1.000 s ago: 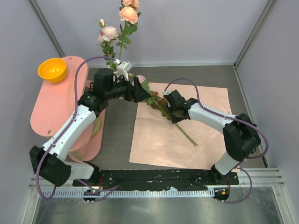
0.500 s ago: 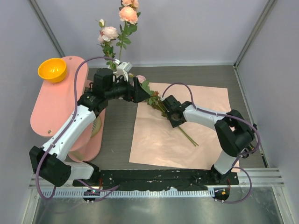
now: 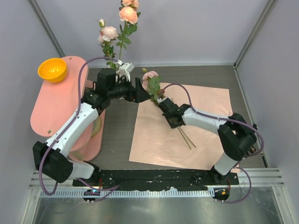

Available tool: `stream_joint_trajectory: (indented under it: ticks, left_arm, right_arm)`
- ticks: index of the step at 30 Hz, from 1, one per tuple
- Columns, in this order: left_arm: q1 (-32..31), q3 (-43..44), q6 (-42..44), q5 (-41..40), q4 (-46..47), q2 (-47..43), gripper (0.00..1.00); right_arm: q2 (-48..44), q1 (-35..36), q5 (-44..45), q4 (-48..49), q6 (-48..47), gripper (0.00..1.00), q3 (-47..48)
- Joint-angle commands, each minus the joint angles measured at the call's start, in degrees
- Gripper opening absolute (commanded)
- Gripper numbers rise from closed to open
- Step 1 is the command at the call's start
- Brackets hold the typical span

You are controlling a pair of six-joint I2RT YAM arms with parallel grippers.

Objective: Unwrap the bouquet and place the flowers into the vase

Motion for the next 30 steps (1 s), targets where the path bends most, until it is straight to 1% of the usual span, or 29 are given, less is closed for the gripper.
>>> stream_joint_trajectory:
  ticks: [1,4,7,8,9,10,11,12,13,14,15,16,17,18,19,20,22,23,24,26,28,29,30]
  left_arm:
    - [0.34,0.90,0.30,0.20,0.37,0.55,0.77]
    - [0.25,1.25,0.48,0.11,-0.07,0.90,0.77]
    - [0.25,0.82,-0.22,1.42,1.16,0.47,0.78]
    - [0.25,0.55,-0.48,1.69,1.60,0.29,0.78]
    - [0.25,-0.15,-0.57,1.95,2.65,0.20,0.78]
    - [0.25,-0.50,-0.75,3.26,3.53,0.20,0.78]
    - [0.25,-0.85,-1.19,4.14,4.49,0.29,0.78]
    - [0.25,-1.90,-2.50,5.37,6.94,0.37,0.78]
    - [0.25,-2.52,-3.73,6.95,8.88,0.64,0.78]
    - [0.25,-3.13,-4.96,10.71,10.72,1.16,0.78]
    - [0.25,-4.36,-8.02,12.14,14.57,1.43,0.76]
    - [0.25,-4.89,-9.52,13.54,16.78,1.78,0.74]
    - [0.16,-5.94,-11.19,16.25,20.90,2.48,0.70]
    - [0.16,-6.39,-14.52,17.06,22.85,2.83,0.66]
    - [0.07,-7.00,-16.03,17.77,24.70,3.10,0.66]
    - [-0.01,-7.53,-17.61,18.38,28.54,3.54,0.65]
    - [-0.54,-9.03,-19.72,19.09,30.95,3.98,0.66]
    - [-0.80,-9.20,-19.65,19.01,31.22,4.15,0.67]
    - [-1.07,-9.12,-19.56,18.83,30.96,4.76,0.70]
    - [-1.16,-9.12,-19.38,18.31,30.26,5.21,0.72]
    - [-1.16,-9.12,-19.21,17.51,29.64,5.39,0.70]
    - [-1.16,-9.12,-19.38,17.42,29.55,5.47,0.65]
    - [-1.16,-9.12,-19.64,17.60,29.81,5.65,0.63]
  right_arm:
    - [-9.90,0.49,4.20,-2.02,-0.28,0.01,3.65]
    - [-15.08,0.49,4.20,-2.11,-0.63,0.01,3.91]
    - [-22.28,0.41,5.25,2.62,1.12,0.01,-0.20]
    - [-27.26,0.41,5.52,7.60,2.61,0.01,-4.39]
    - [-29.84,0.41,5.78,10.43,3.58,0.01,-6.70]
    - [-32.13,0.41,5.87,13.33,4.98,0.01,-11.77]
    - [-34.93,0.41,5.35,20.06,6.21,0.01,-14.43]
    - [-39.05,0.41,3.86,23.35,8.66,0.01,-17.07]
    - [-41.09,0.41,0.11,26.60,9.21,0.01,-19.44]
    - [-42.68,0.41,-2.45,33.33,9.74,0.01,-23.82]
    - [-45.39,0.41,-4.65,36.27,10.79,0.01,-25.86]
    - [-46.55,0.41,-9.29,39.00,11.06,0.01,-29.27]
    - [-47.52,0.41,-11.42,44.24,11.32,0.01,-30.88]
    - [-49.10,0.41,-13.18,46.21,11.85,0.01,-32.20]
    - [-49.63,0.41,-15.73,47.88,12.20,0.01,-33.95]
    - [-49.99,0.32,-19.41,50.08,12.29,0.01,-34.40]
    - [-50.17,0.41,-23.47,50.71,12.29,0.01,-34.50]
    - [-50.17,0.41,-25.49,50.89,12.46,0.01,-34.49]
    - [-50.08,0.41,-26.29,50.89,12.38,0.01,-34.23]
    - [-49.73,0.41,-28.39,51.15,12.38,0.01,-33.62]
    - [-49.12,0.41,-29.63,50.02,12.20,0.01,-32.48]
    - [-48.94,0.41,-30.33,49.66,12.20,0.01,-32.21]
    - [-48.85,0.41,-31.04,49.48,12.12,0.01,-32.04]
